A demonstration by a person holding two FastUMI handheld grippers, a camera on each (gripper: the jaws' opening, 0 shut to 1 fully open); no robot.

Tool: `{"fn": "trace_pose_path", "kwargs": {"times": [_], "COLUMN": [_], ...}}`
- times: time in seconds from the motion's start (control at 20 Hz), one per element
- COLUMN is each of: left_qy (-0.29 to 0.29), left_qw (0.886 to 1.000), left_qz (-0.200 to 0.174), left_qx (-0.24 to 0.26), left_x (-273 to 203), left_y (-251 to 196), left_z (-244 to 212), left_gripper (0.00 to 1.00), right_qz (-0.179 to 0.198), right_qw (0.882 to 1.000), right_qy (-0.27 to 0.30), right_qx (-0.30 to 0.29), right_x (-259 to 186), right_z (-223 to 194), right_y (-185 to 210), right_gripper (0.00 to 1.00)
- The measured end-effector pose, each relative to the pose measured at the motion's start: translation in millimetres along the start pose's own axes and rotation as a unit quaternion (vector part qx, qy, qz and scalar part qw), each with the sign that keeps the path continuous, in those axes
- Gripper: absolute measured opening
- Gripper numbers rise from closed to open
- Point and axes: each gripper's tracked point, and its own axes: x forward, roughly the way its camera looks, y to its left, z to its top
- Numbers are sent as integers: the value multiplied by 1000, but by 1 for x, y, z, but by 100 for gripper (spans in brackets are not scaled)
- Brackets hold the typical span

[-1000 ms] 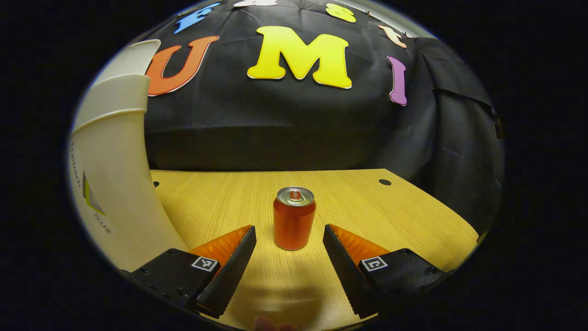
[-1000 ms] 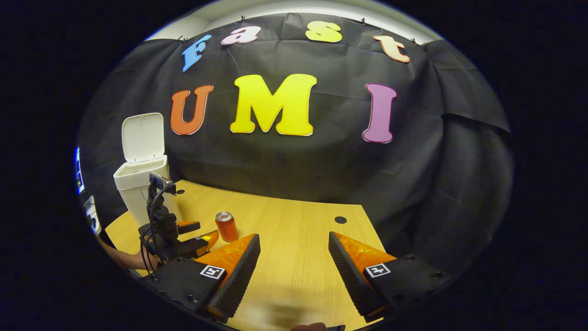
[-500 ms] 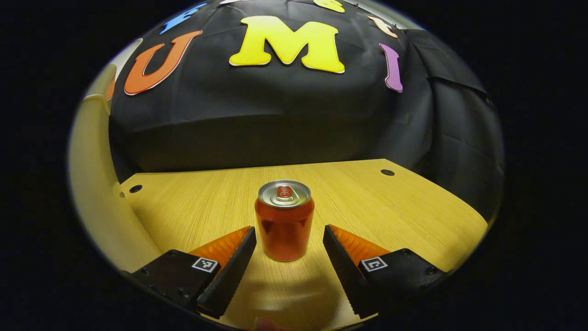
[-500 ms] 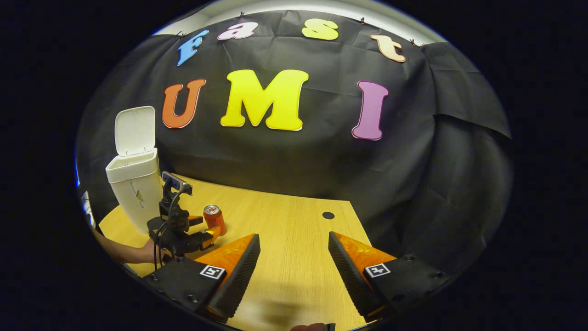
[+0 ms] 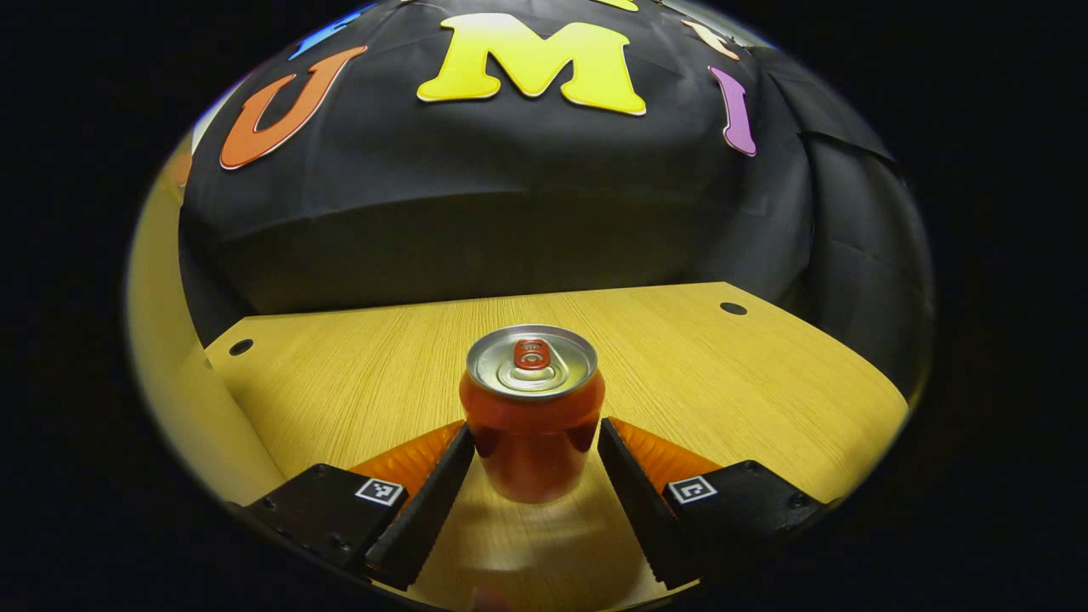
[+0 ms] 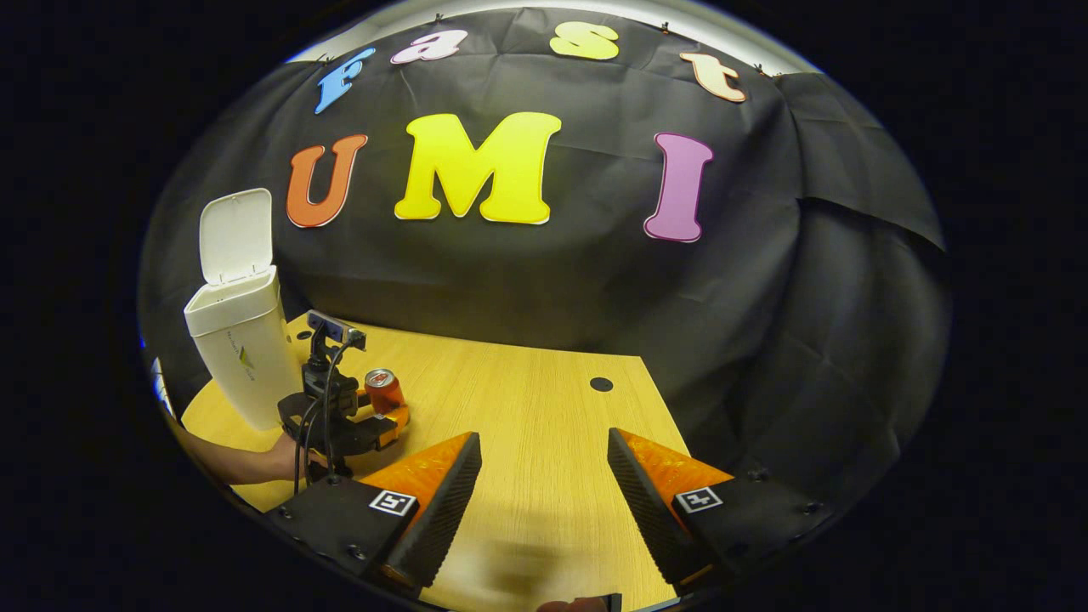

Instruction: Press the lid of the desktop garbage bin to open it, pick up the crumpled paper on the desktop and throw it into the bin, then pick up the pop can on the desktop and drop it into the bin, and finally close the garbage bin lid.

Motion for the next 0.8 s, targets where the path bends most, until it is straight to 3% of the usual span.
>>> {"fn": "trace_pose_path", "kwargs": {"times": [0.15, 0.2, 0.35, 0.8], "left_qy": [7, 8, 8, -55], "left_qw": [1000, 1000, 1000, 998], "left_qz": [-8, -11, -12, -4], "left_qx": [5, 6, 11, 22], "left_x": [6, 6, 4, -47], "left_y": [-2, -2, -4, -14], "left_z": [-1, 1, 5, 95], "left_gripper": [95, 88, 86, 85], "right_qz": [1, 1, 3, 33], "right_qw": [1000, 1000, 1000, 999], "right_qy": [3, 3, 2, -33], "right_qx": [-2, -3, -2, 19], "right_x": [0, 0, -3, -7], "right_z": [-1, -1, -1, 16], "right_y": [3, 4, 6, 28], "right_gripper": [94, 94, 94, 94]}}
